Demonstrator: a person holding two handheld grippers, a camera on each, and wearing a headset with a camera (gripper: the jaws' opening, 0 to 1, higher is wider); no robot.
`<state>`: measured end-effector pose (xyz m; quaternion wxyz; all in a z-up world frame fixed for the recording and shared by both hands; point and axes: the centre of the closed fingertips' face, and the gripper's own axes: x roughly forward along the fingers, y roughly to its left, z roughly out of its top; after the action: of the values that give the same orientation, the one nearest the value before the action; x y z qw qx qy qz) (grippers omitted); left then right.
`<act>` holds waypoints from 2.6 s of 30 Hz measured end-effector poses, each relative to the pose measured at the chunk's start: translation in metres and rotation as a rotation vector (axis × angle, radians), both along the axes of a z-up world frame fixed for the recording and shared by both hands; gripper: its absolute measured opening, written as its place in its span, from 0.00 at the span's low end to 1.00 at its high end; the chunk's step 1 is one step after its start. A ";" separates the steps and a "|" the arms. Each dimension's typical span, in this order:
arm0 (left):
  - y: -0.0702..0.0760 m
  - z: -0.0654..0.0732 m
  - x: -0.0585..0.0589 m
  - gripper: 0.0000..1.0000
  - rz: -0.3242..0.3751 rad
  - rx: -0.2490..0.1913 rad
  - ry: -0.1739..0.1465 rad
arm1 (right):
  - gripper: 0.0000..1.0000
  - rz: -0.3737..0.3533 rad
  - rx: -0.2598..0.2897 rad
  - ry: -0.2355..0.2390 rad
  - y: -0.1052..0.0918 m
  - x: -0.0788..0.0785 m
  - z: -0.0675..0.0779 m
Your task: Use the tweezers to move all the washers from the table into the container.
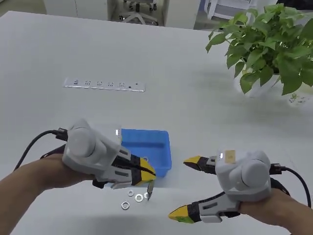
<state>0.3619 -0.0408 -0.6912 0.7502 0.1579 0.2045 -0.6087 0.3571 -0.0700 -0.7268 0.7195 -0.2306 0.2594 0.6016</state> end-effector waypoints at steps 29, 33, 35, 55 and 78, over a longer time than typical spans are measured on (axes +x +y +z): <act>-0.002 0.000 -0.002 0.05 -0.027 0.021 0.001 | 0.30 0.208 -0.071 -0.056 0.027 0.003 -0.016; -0.002 0.000 -0.003 0.05 -0.026 0.023 0.002 | 0.27 0.243 -0.085 -0.054 0.033 0.001 -0.021; -0.002 0.000 -0.003 0.05 -0.025 0.023 0.003 | 0.26 0.262 -0.090 -0.048 0.036 -0.001 -0.023; -0.001 0.000 -0.005 0.05 -0.030 0.035 0.006 | 0.13 0.359 -0.151 -0.055 0.051 -0.003 -0.040; -0.003 0.000 -0.005 0.05 -0.027 0.035 0.010 | 0.09 0.356 -0.164 -0.031 0.050 -0.005 -0.048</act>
<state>0.3567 -0.0442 -0.6917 0.7381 0.1708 0.2169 -0.6157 0.3517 -0.0198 -0.7745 0.5844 -0.3398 0.2514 0.6927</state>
